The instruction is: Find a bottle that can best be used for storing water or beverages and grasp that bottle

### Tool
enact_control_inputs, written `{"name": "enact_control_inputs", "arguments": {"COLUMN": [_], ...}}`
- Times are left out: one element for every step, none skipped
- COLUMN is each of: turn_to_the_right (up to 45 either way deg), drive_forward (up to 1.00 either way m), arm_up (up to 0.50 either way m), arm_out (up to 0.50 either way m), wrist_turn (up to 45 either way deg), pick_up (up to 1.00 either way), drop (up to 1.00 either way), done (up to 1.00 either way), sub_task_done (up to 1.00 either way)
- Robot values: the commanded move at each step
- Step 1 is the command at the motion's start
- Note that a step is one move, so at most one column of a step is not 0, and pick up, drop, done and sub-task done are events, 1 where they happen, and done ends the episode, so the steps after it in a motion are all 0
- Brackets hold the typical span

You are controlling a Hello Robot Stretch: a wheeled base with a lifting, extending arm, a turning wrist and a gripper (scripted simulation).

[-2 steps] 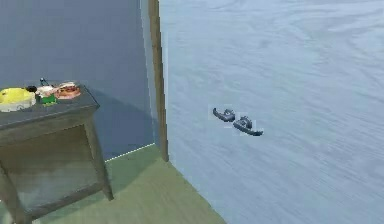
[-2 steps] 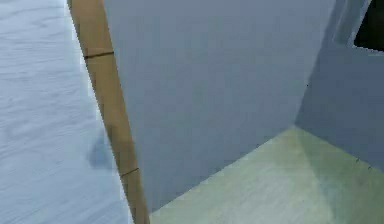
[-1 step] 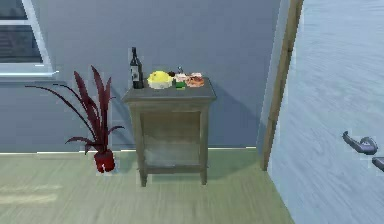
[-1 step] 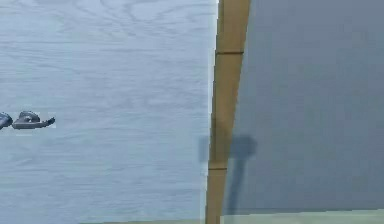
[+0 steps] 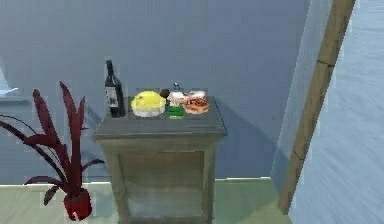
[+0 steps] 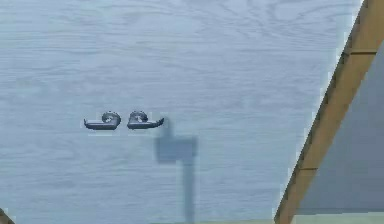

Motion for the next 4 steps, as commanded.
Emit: {"name": "enact_control_inputs", "arguments": {"turn_to_the_right": [-45.0, 0.0, -39.0, 0.0], "drive_forward": [0.0, 0.4, 0.0, 1.0], "arm_up": [0.0, 0.0, 0.0, 0.0], "arm_out": [0.0, 0.0, 0.0, 0.0], "wrist_turn": [0.0, 0.0, 0.0, 0.0], "pick_up": [0.0, 0.0, 0.0, 0.0], "drop": [0.0, 0.0, 0.0, 0.0], "done": [0.0, 0.0, 0.0, 0.0], "sub_task_done": [0.0, 0.0, 0.0, 0.0]}}
